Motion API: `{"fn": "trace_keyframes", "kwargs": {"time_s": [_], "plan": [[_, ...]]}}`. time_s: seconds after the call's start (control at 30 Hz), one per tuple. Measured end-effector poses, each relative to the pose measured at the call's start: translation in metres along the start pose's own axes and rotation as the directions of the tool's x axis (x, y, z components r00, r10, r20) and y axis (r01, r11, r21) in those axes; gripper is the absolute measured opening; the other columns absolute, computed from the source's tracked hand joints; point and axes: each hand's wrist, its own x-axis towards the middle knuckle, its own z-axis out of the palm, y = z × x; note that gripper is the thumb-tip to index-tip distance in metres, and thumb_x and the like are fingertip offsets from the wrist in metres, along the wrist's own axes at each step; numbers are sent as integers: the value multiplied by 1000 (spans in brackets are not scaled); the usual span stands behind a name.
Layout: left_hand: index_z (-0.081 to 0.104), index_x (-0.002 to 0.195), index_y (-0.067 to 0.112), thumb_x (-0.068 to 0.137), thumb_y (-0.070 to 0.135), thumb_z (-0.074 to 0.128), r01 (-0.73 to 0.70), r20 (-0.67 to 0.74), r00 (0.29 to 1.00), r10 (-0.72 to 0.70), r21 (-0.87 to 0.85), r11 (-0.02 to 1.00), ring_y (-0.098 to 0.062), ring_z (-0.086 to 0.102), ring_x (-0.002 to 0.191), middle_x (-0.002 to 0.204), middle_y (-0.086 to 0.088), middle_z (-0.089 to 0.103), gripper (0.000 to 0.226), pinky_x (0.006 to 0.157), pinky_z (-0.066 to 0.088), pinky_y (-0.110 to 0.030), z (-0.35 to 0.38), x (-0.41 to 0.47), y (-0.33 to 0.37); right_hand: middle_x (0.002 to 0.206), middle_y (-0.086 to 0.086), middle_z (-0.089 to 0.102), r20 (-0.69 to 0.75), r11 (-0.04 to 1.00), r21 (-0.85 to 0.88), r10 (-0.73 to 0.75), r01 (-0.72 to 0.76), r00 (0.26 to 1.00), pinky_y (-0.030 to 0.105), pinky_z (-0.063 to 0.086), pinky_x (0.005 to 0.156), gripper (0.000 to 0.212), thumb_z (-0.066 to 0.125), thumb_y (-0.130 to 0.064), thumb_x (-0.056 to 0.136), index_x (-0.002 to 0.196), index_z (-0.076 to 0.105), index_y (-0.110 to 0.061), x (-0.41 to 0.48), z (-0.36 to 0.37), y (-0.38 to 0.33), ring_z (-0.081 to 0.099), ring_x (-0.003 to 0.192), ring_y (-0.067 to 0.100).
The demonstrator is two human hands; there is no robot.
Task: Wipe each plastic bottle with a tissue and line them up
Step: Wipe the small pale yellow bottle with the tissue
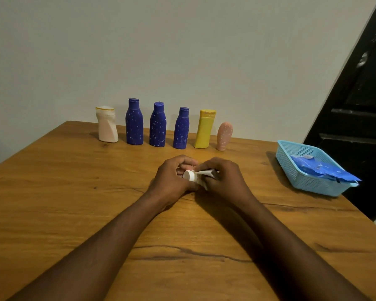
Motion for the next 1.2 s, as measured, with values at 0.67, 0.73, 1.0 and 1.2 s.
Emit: {"fn": "trace_keyframes", "kwargs": {"time_s": [0.67,0.73,1.0,1.2], "plan": [[68,108,31,69,2,89,-16,-19,1000,17,41,999,-12,65,102,109,8,67,53,87,62,-40,1,-1,4,105,0,72,4,997,-72,9,-9,1000,27,53,81,29,69,-4,85,109,76,-20,1,-3,5,61,94,11],[68,106,30,71,-1,87,-35,-16,999,35,22,999,-14,68,100,106,6,69,51,83,63,-43,1,-2,3,102,-2,70,32,994,-79,-78,80,996,25,52,78,32,72,-5,82,109,76,-21,1,2,0,62,91,11],[57,109,28,70,-5,86,-100,-9,995,101,64,993,-9,63,103,110,8,62,58,80,58,-23,5,-3,5,112,1,73,-51,980,-154,118,-124,992,21,49,80,29,68,-4,86,112,75,-16,7,-12,27,61,100,11],[56,105,27,71,-5,85,-122,-7,992,123,86,989,-10,62,105,111,7,60,54,82,59,-27,5,-4,5,113,4,73,-49,967,-138,209,-214,977,34,58,85,29,65,-3,88,112,74,-15,5,-16,34,63,102,15]]}}
